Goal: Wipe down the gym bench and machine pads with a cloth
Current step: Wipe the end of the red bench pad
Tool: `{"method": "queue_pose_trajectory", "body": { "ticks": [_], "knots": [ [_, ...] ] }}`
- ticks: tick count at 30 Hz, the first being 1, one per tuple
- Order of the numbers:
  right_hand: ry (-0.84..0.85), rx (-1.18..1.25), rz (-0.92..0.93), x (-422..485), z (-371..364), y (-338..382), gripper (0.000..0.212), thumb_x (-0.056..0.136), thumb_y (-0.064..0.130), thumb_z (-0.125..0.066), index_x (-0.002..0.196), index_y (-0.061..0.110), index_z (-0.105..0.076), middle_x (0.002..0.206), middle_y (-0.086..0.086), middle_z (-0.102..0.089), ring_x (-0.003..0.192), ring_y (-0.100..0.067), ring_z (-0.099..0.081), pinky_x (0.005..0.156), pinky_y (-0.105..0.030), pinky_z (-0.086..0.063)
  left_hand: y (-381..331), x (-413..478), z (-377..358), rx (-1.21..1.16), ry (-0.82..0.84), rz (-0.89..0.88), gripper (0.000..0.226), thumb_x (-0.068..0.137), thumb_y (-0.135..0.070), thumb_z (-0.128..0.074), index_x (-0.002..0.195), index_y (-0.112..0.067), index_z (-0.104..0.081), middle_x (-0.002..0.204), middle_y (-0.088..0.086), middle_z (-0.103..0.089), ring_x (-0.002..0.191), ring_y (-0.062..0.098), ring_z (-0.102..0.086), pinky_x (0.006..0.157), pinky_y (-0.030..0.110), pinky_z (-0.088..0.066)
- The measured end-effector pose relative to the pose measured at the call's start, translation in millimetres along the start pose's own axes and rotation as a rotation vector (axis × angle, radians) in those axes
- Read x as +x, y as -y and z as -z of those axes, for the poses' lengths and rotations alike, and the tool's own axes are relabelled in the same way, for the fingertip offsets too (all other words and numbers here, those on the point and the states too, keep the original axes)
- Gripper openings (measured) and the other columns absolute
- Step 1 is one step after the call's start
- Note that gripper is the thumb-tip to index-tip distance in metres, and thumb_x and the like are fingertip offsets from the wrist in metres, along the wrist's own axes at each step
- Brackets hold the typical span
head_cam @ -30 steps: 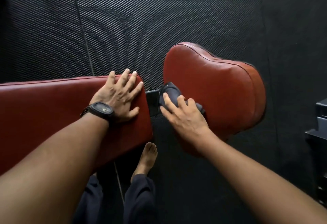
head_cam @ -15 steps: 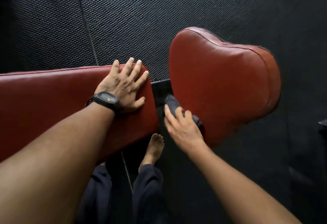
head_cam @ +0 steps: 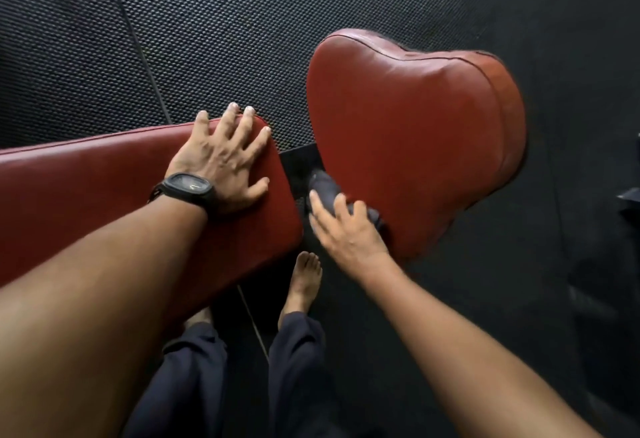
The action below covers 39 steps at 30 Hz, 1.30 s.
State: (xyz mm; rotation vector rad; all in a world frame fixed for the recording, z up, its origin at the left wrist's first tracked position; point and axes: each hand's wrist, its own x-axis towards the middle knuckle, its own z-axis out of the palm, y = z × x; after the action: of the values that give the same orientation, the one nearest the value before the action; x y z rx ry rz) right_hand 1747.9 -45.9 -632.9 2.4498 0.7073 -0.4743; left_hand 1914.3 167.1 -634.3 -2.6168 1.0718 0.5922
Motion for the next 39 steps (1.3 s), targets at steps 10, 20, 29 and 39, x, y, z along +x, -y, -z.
{"method": "queue_pose_trajectory", "body": {
  "ticks": [10, 20, 29, 39],
  "knots": [
    [-0.253, 0.021, -0.222, -16, 40, -87, 0.039, 0.100, 0.022, -0.042, 0.134, 0.029, -0.061, 0.155, -0.008, -0.045, 0.114, -0.036, -0.041, 0.075, -0.044, -0.044, -1, -1, 5, 0.010, 0.009, -0.007, 0.089, 0.090, -0.074, -0.016, 0.162, -0.023, -0.006, 0.169, 0.016, -0.008, 0.155, 0.036, -0.011, 0.116, 0.061, -0.022],
    [-0.025, -0.046, 0.000, -25, 25, -44, 0.055, 0.094, 0.023, -0.028, 0.140, 0.029, -0.058, 0.159, -0.005, -0.041, 0.120, -0.039, -0.037, 0.080, -0.046, -0.038, -1, -1, 5, 0.037, 0.018, -0.002, 0.088, 0.089, -0.074, -0.013, 0.162, -0.024, -0.003, 0.169, 0.015, -0.008, 0.155, 0.035, -0.010, 0.117, 0.060, -0.022],
    [-0.325, 0.060, -0.407, 5, 60, -117, 0.037, 0.103, 0.025, -0.043, 0.130, 0.039, -0.063, 0.153, -0.003, -0.049, 0.110, -0.034, -0.045, 0.078, -0.044, -0.043, -1, -1, 3, 0.054, 0.012, 0.013, 0.089, 0.089, -0.075, -0.014, 0.162, -0.025, -0.006, 0.169, 0.013, -0.009, 0.154, 0.034, -0.012, 0.116, 0.058, -0.023],
    [-0.114, -0.084, -0.076, -8, 45, -77, 0.051, 0.096, 0.020, -0.030, 0.138, 0.027, -0.060, 0.157, -0.006, -0.044, 0.115, -0.039, -0.046, 0.079, -0.044, -0.039, -2, 0, 7, 0.032, 0.040, 0.010, 0.089, 0.089, -0.075, -0.014, 0.162, -0.025, -0.001, 0.170, 0.014, -0.006, 0.155, 0.035, -0.010, 0.117, 0.059, -0.021]
  ]
}}
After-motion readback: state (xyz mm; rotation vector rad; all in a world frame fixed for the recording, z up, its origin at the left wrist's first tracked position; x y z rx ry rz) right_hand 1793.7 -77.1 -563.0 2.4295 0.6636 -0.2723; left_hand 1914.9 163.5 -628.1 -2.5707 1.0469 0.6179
